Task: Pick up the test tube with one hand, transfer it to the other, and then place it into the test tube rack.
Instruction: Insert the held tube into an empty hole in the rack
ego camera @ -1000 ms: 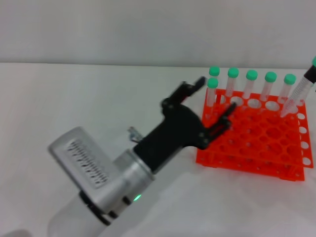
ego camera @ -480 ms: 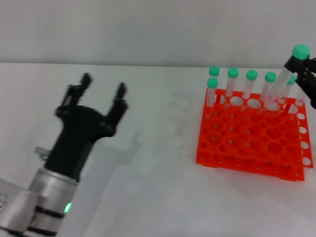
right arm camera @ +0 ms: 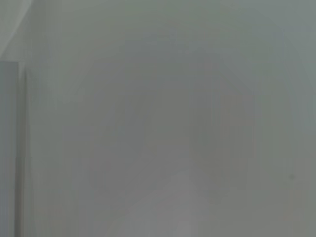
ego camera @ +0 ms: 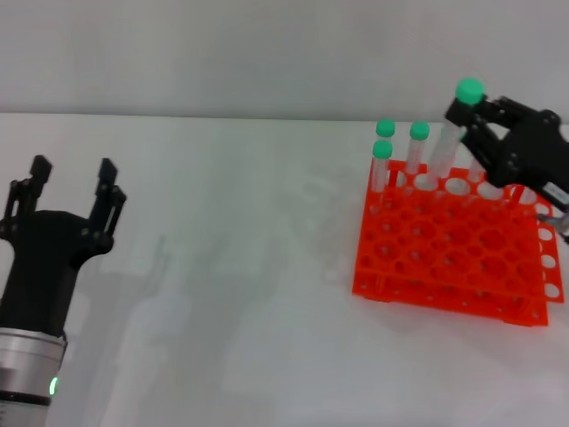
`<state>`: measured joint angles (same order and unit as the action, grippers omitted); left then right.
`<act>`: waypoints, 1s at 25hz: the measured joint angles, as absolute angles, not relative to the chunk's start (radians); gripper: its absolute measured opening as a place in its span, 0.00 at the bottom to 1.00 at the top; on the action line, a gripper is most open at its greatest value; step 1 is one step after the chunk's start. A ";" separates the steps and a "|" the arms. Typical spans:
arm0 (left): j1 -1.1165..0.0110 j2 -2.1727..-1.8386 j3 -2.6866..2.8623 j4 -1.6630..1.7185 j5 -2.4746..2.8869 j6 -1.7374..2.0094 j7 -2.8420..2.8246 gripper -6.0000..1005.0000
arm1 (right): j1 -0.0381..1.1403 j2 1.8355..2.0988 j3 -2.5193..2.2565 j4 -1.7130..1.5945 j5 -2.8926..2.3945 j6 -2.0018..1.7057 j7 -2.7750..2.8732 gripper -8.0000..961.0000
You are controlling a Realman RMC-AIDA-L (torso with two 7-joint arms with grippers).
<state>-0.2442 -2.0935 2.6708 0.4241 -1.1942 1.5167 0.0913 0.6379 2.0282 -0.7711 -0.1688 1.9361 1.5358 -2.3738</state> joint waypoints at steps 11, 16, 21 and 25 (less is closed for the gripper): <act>-0.244 -2.092 2.674 0.392 -1.237 1.508 0.039 0.74 | 0.767 2.028 -0.759 0.013 1.993 1.412 -2.542 0.21; -0.243 -2.093 2.676 0.389 -1.238 1.490 0.032 0.73 | 0.793 2.028 -0.701 0.080 1.998 1.379 -2.597 0.21; -0.248 -2.094 2.678 0.388 -1.238 1.472 0.011 0.73 | 0.813 2.028 -0.651 0.133 1.995 1.332 -2.634 0.21; -0.247 -2.094 2.679 0.388 -1.238 1.470 0.011 0.73 | 0.831 2.028 -0.576 0.197 1.991 1.303 -2.688 0.21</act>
